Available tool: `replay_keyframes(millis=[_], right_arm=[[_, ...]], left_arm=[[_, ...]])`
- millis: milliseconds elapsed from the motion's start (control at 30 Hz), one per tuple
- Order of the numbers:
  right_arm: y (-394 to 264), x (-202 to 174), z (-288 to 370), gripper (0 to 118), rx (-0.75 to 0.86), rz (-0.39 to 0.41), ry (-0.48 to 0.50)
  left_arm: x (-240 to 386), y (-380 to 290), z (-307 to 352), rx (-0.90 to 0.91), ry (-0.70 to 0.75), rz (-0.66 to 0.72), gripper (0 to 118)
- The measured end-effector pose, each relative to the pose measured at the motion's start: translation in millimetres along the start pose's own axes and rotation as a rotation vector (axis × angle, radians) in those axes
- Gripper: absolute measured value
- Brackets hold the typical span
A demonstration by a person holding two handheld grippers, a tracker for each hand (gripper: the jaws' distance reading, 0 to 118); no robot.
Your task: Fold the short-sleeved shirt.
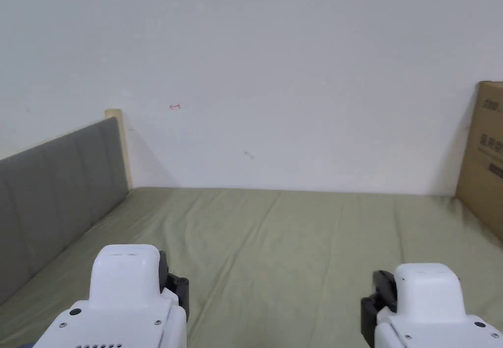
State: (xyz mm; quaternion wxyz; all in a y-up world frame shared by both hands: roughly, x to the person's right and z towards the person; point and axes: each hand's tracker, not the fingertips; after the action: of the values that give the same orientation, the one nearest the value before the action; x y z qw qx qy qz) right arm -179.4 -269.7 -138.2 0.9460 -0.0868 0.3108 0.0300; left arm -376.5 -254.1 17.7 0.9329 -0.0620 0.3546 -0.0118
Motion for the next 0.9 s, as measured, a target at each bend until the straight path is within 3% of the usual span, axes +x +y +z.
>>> replay_keyframes(millis=[167, 667, 700, 733, 767, 800, 833, 900], right_arm=[[14, -2, 10, 2, 0.070, 0.031, -0.036], [28, -3, 17, 2, 0.132, 0.010, -0.033], [29, -2, 16, 2, 0.132, 0.012, -0.041], [30, -2, 14, 2, 0.129, 0.011, -0.051], [31, 0, 13, 2, 0.126, 0.006, -0.058], [31, 2, 11, 4, 0.125, -0.002, -0.061], [31, 4, 10, 7, 0.121, -0.014, -0.061], [30, 8, 8, 38, 0.119, -0.034, -0.059]], left_arm=[[8, 9, 4, 0.011, -0.052, 0.061, 0], [21, 13, -1, 0.042, -0.075, -0.033, 4], [21, 13, -2, 0.039, -0.073, -0.032, 15], [20, 14, -4, 0.029, -0.079, -0.023, 34], [19, 13, -7, 0.013, -0.095, -0.002, 68], [18, 13, -9, 0.001, -0.109, 0.016, 88], [17, 12, -10, -0.001, -0.113, 0.034, 102], [17, 12, -9, 0.004, -0.106, 0.037, 106]])
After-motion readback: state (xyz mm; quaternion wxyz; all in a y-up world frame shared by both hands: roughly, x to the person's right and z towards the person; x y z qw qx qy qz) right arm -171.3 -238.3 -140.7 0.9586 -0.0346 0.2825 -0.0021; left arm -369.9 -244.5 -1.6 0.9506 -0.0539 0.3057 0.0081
